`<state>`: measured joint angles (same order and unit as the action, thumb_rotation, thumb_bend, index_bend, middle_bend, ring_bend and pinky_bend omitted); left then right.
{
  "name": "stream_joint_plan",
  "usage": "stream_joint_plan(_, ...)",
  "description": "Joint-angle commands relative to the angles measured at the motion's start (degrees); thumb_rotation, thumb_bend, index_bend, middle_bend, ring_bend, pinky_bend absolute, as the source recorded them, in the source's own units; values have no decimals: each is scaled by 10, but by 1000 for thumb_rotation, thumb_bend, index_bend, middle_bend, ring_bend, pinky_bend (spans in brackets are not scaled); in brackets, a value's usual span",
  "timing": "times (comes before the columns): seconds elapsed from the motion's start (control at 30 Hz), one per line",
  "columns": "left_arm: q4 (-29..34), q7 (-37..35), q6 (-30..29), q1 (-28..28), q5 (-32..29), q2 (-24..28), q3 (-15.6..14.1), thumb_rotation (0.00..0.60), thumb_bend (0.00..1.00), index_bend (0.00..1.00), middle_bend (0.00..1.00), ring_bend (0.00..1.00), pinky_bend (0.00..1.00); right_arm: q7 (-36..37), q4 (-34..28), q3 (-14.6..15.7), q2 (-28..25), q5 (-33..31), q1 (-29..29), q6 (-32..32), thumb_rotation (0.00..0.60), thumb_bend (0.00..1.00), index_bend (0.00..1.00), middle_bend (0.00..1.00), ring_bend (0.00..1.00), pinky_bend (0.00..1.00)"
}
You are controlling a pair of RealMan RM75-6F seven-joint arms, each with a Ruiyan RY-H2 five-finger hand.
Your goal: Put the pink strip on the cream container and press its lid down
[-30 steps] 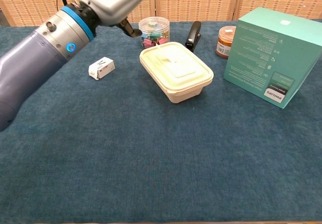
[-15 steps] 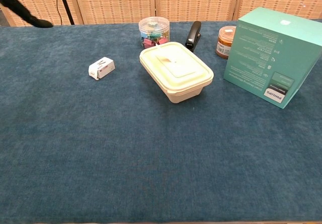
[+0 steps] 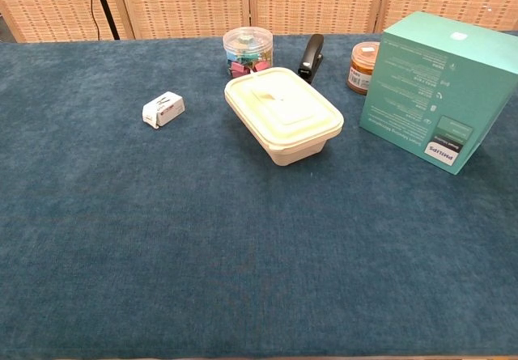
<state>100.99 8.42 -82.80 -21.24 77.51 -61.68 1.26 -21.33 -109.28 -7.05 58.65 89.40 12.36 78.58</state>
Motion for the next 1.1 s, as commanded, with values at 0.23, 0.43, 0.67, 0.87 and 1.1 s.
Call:
stream_joint_plan(0.23,56,-79,-45,73,12,46,-15,600,0,0,0,0,0,-122,-82,-52,17,-75,101,-105,600,85,0,0,0,0)
stream_joint_plan(0.43,50,-115,-36,80,27,58,-9,600,0,0,0,0,0,-223,-136,-62,47,-106,146,-127,600,100,0,0,0,0)
stream_joint_plan(0.67,43,-149,-26,85,36,69,-1,600,0,0,0,0,0,-335,-118,-79,124,-194,218,-155,600,110,3,0,0,0)
stream_joint_plan(0.87,39,-171,-29,93,52,74,-1,600,0,0,0,0,0,-386,-54,-95,186,-298,281,-177,600,111,5,0,0,0)
stream_joint_plan(1.1,32,-189,-23,97,59,78,2,600,0,0,0,0,0,-402,-28,-106,207,-409,340,-202,600,110,17,0,0,0)
